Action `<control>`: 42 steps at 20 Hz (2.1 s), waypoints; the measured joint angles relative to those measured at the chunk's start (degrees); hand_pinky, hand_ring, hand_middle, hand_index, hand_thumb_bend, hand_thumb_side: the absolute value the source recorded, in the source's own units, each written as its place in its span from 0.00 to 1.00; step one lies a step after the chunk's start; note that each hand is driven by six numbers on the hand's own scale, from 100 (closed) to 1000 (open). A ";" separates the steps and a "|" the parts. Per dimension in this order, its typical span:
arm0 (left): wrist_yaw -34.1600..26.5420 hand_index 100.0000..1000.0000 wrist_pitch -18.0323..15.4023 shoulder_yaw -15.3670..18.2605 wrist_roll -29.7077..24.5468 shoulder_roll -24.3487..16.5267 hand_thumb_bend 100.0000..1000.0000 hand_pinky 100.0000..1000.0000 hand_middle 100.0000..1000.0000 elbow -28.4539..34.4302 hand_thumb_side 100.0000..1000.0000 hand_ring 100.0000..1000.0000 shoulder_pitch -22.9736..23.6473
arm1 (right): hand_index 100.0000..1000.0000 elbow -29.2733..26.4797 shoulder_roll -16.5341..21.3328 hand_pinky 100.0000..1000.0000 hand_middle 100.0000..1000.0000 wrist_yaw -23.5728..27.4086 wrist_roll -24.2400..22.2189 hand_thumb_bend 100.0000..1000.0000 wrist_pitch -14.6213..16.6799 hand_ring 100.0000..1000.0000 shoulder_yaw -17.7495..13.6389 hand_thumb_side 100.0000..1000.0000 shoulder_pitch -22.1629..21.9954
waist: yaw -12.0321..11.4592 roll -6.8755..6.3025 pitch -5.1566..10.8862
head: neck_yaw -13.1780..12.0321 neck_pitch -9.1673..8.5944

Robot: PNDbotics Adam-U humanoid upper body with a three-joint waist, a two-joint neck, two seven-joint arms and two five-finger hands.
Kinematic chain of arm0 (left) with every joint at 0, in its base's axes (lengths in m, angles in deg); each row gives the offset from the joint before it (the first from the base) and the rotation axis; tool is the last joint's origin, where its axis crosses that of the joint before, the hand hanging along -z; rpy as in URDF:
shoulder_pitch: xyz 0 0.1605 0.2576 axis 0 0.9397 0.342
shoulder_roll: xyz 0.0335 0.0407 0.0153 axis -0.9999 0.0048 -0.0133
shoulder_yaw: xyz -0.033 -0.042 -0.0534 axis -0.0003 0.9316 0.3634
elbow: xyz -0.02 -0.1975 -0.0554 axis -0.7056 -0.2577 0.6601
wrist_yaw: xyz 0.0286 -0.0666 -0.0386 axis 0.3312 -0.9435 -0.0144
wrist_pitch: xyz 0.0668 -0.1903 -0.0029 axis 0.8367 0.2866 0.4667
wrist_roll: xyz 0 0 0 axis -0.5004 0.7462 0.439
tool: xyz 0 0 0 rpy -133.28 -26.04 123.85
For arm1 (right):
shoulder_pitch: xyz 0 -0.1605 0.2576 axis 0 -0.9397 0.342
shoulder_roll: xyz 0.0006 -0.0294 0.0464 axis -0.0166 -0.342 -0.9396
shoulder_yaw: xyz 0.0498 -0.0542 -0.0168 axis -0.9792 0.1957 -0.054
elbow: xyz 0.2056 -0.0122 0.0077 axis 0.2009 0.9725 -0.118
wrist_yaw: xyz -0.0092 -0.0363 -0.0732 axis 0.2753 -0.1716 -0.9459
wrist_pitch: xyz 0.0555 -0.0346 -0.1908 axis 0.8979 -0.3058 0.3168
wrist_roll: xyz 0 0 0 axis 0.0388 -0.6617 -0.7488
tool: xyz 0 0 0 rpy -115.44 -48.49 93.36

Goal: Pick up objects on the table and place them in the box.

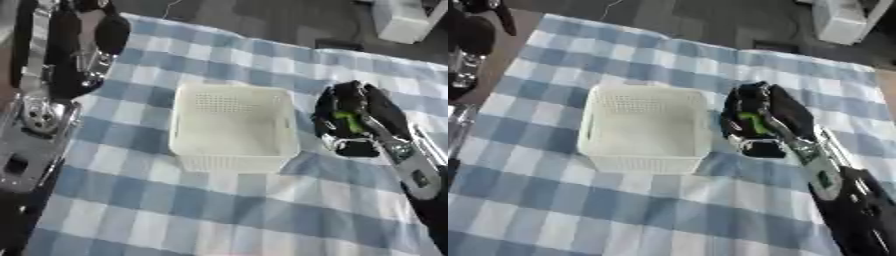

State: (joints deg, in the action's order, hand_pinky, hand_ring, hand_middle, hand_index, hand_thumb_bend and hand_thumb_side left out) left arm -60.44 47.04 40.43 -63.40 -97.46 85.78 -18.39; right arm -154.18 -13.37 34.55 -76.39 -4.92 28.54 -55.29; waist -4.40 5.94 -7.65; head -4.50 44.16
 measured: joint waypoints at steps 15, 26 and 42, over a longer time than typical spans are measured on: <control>-0.11 1.00 -0.46 0.01 0.37 0.00 0.45 0.21 0.93 0.00 0.73 0.83 -0.02 | 0.34 -11.31 -0.92 0.00 0.40 8.40 -4.56 0.00 -4.64 0.27 1.29 0.16 3.38 | 0.01 -0.06 0.05 | 0.02 0.00; -0.16 0.99 -2.10 0.02 1.17 0.00 0.45 0.29 0.93 0.00 0.73 0.83 -1.32 | 0.35 -10.21 -4.93 0.00 0.40 11.95 -10.55 0.00 -3.16 0.27 3.28 0.17 6.51 | -0.37 -0.08 0.33 | 0.02 0.00; -1.95 0.99 -4.12 -0.02 2.03 -0.05 0.42 0.38 0.92 0.00 0.74 0.83 -4.31 | 0.38 -2.61 -12.35 0.00 0.41 14.81 -18.24 0.00 -0.71 0.27 4.12 0.17 8.72 | -2.50 0.03 0.64 | -0.03 -0.07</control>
State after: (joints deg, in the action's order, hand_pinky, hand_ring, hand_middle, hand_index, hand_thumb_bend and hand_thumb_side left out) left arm -62.39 42.92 40.41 -61.37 -97.51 85.79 -22.70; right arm -156.79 -25.72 49.37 -94.64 -5.63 32.66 -46.57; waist -6.90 5.96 -7.01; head -4.53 44.09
